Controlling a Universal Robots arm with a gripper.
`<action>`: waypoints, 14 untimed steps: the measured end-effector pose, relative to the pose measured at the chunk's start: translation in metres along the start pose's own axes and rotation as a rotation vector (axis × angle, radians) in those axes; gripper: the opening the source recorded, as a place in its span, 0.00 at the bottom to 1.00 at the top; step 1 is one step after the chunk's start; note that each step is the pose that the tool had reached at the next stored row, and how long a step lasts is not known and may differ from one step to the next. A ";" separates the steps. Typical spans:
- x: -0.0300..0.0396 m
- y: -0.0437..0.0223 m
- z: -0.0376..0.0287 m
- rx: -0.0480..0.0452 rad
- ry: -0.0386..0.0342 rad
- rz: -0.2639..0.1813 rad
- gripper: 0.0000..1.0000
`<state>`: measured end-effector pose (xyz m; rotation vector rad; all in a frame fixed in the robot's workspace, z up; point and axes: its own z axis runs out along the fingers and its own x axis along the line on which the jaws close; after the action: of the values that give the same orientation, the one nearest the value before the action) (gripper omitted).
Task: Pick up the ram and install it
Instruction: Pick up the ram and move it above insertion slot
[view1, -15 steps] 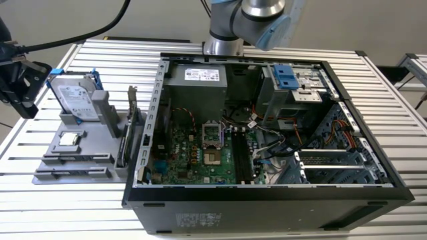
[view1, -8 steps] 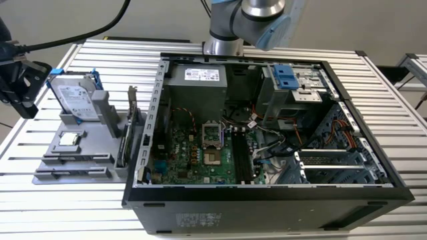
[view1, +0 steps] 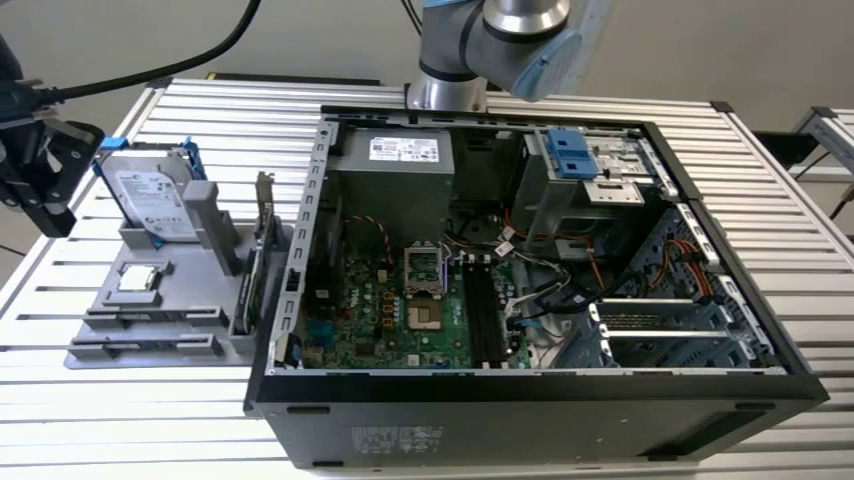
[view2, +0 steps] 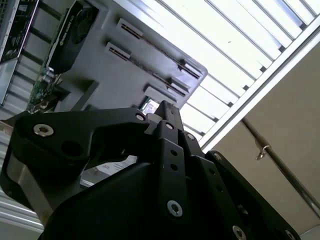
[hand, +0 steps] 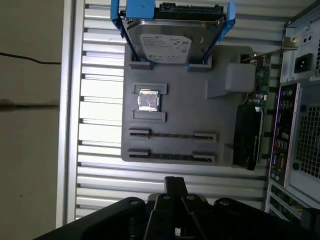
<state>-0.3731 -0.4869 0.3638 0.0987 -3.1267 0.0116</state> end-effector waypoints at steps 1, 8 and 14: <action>0.0000 0.0000 0.0000 0.0000 -0.0001 -0.004 0.00; 0.0000 -0.0001 0.0002 0.0002 -0.0003 -0.023 0.00; 0.0000 -0.0001 0.0000 0.0005 -0.0002 -0.034 0.00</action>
<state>-0.3730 -0.4869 0.3638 0.1525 -3.1246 0.0120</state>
